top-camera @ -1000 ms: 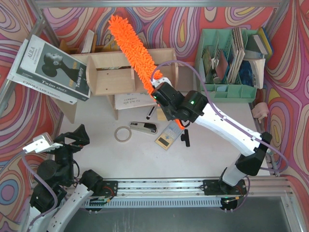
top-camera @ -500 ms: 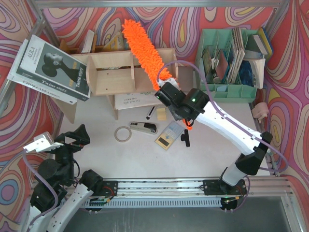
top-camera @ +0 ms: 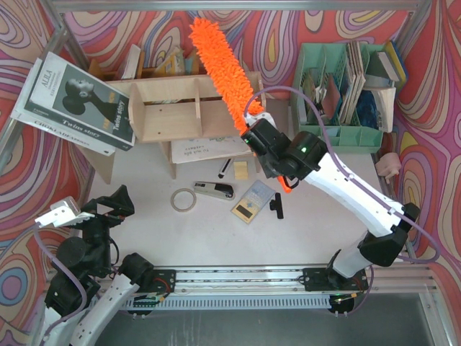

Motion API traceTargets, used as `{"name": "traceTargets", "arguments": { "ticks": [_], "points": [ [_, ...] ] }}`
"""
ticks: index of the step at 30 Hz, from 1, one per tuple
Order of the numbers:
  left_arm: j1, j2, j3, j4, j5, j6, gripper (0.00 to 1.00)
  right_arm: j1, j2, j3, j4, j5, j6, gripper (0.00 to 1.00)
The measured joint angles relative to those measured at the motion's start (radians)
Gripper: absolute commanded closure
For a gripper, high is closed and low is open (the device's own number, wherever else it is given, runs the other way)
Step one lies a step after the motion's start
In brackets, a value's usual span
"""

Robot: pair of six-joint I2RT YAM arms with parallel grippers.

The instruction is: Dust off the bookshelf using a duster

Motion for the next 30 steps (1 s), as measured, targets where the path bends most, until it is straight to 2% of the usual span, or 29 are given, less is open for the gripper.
{"name": "traceTargets", "arguments": {
  "ticks": [9,21,30],
  "points": [
    [0.0,0.0,0.0,0.0,0.0,0.0,0.02,0.101,0.023,0.018,0.043,-0.027,-0.027,1.0],
    [0.0,0.0,0.0,0.0,0.0,-0.003,0.01,0.097,0.04,-0.01,0.026,0.038,0.004,1.0],
    [0.0,0.0,0.0,-0.001,0.0,-0.006,0.02,0.027,0.038,-0.036,-0.017,0.077,0.038,1.0]
  ]
}}
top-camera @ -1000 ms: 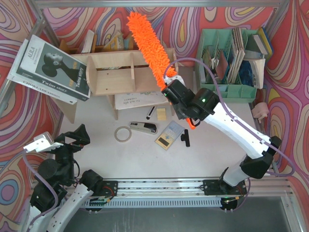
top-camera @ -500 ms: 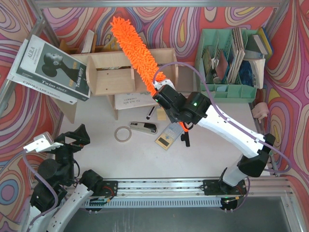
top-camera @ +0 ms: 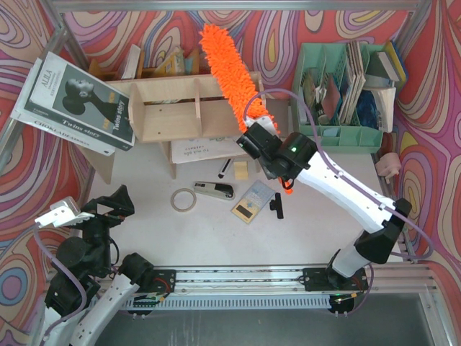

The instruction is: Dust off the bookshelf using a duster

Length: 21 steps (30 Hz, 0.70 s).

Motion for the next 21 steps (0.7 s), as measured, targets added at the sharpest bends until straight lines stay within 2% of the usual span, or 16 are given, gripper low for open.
{"name": "traceTargets", "arguments": {
  "ticks": [5,10,17,21],
  "points": [
    [0.0,0.0,0.0,0.0,0.0,-0.001,0.02,-0.055,-0.021,0.0,-0.018,0.012,0.006,1.0],
    [0.0,0.0,0.0,0.0,0.0,-0.001,0.02,-0.058,-0.032,0.011,-0.025,0.008,-0.004,1.0],
    [0.0,0.0,0.0,0.0,0.0,-0.001,0.02,-0.085,-0.033,0.123,-0.032,-0.025,-0.013,1.0],
    [0.0,0.0,0.0,0.0,0.0,-0.001,0.02,-0.04,-0.028,0.185,-0.026,-0.051,-0.024,1.0]
  ]
}}
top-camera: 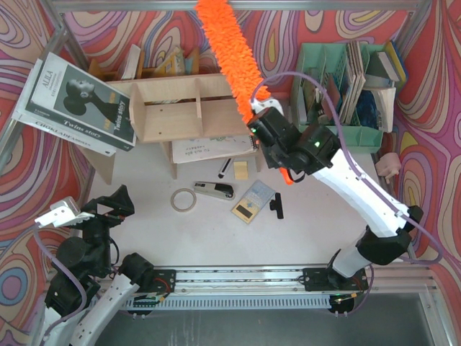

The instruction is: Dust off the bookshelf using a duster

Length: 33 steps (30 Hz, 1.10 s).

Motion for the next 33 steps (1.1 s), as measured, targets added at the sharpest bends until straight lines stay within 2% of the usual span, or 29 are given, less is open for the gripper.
{"name": "traceTargets", "arguments": {
  "ticks": [5,9,16,23,33],
  "points": [
    [0.0,0.0,0.0,0.0,0.0,0.0,0.02,0.124,0.068,0.081,-0.009,0.001,-0.008,1.0],
    [0.0,0.0,0.0,0.0,0.0,0.0,0.02,0.166,0.116,0.074,-0.01,-0.017,-0.018,1.0],
    [0.0,0.0,0.0,0.0,-0.002,0.0,0.02,0.165,0.128,0.012,-0.014,-0.026,-0.018,1.0],
    [0.0,0.0,0.0,0.0,-0.003,0.0,0.02,0.157,0.128,-0.029,-0.029,0.031,0.004,1.0],
    [0.0,0.0,0.0,0.0,-0.003,0.0,0.02,0.069,0.082,-0.066,-0.097,0.096,0.019,1.0]
  ]
}}
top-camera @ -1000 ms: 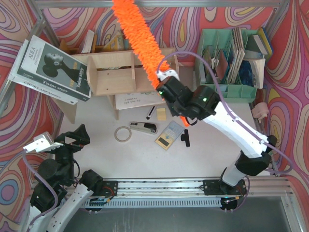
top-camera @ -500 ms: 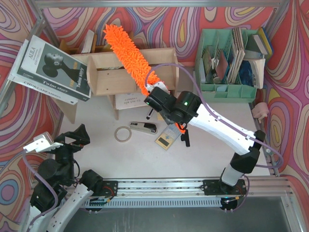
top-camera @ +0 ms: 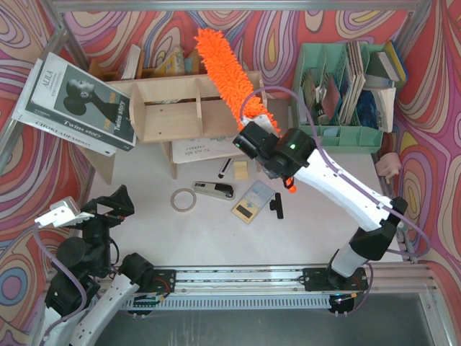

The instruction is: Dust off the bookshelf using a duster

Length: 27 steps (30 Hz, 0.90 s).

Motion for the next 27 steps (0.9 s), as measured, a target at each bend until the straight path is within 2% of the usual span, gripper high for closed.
{"name": "traceTargets", "arguments": {
  "ticks": [8,13,27],
  "points": [
    [0.0,0.0,0.0,0.0,0.0,0.0,0.02,-0.04,-0.078,0.106,-0.061,0.055,-0.005,1.0],
    [0.0,0.0,0.0,0.0,0.0,0.0,0.02,-0.042,-0.119,0.116,-0.075,0.07,0.006,1.0],
    [0.0,0.0,0.0,-0.003,0.0,-0.004,0.02,-0.1,-0.121,-0.074,-0.08,0.021,0.041,1.0]
  ]
}}
